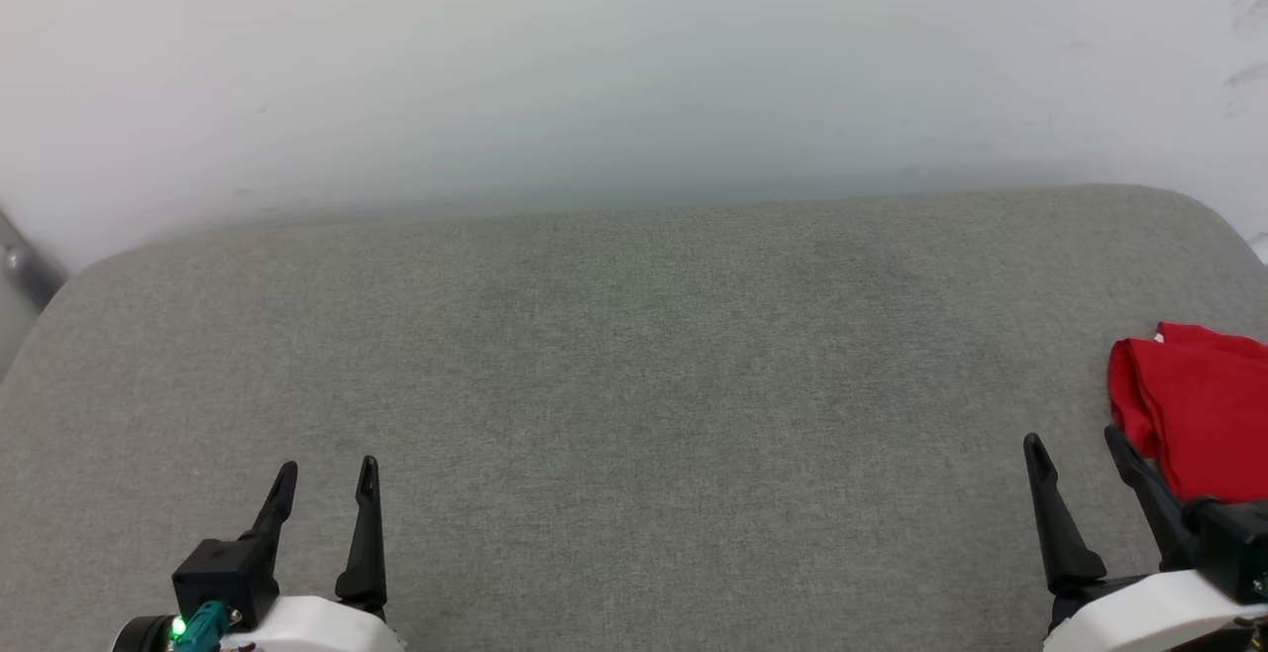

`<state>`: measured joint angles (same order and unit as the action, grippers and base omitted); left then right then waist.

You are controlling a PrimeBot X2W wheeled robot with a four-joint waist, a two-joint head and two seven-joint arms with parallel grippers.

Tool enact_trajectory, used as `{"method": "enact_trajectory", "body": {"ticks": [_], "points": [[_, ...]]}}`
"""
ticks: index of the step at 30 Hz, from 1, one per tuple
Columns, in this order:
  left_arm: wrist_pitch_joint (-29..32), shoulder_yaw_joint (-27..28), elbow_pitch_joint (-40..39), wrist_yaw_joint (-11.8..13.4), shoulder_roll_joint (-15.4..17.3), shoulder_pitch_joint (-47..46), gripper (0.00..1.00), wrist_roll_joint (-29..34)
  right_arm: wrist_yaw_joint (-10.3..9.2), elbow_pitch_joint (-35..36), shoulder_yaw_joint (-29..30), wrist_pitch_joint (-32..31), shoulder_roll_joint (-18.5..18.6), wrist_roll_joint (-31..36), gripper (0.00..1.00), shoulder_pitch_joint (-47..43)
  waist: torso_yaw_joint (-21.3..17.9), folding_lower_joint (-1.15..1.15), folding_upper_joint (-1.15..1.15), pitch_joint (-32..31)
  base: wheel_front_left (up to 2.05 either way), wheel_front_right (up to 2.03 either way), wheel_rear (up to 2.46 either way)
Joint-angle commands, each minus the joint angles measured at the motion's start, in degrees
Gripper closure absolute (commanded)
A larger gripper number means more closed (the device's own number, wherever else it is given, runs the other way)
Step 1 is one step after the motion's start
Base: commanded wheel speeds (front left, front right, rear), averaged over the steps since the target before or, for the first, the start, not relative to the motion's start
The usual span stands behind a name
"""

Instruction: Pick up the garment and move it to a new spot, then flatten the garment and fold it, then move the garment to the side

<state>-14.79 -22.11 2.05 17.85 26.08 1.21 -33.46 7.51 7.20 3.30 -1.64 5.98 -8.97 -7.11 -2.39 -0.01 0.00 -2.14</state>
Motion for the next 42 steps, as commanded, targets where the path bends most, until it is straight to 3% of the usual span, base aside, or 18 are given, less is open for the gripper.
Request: {"method": "enact_trajectory", "body": {"ticks": [1, 21, 22, 25, 42], "points": [[-0.11, -0.08, 0.16, 0.08, -0.12, 0.62, 0.0, 0.17, -0.05, 0.46, 0.15, -0.31, -0.37, 0.06, 0.0, -0.58, -0.13, 0.01, 0.0, -0.01, 0.0, 0.0, 0.0], [-0.23, 0.25, -0.12, 0.74, 0.06, 0.97, 0.0, -0.14, -0.05, 1.87, -1.28, -0.8, -0.68, 0.48, 0.0, 0.11, 0.08, 0.01, 0.0, 0.28, 0.0, 0.0, 0.0], [-0.01, 0.17, -0.05, 0.59, 0.03, 0.65, 1.0, -0.09, 0.0, 1.8, -1.23, -1.01, -0.68, 0.51, 1.0, -0.19, 0.09, 0.01, 0.0, 0.28, 0.0, 0.0, 0.0], [0.13, -0.17, 1.12, 0.58, -0.93, 1.22, 1.0, -0.22, 0.0, 0.3, -1.4, -0.98, -0.75, 0.34, 1.0, -0.49, 0.12, 0.01, 0.0, 0.28, 0.0, 0.0, 0.0], [4.42, 5.79, 3.46, -5.11, -5.49, -0.75, 1.0, -13.67, -0.01, -4.36, -0.91, -1.39, -0.87, -18.76, 1.0, 2.68, 0.43, 0.01, 0.0, 0.56, 0.0, 0.0, 0.0]]}}
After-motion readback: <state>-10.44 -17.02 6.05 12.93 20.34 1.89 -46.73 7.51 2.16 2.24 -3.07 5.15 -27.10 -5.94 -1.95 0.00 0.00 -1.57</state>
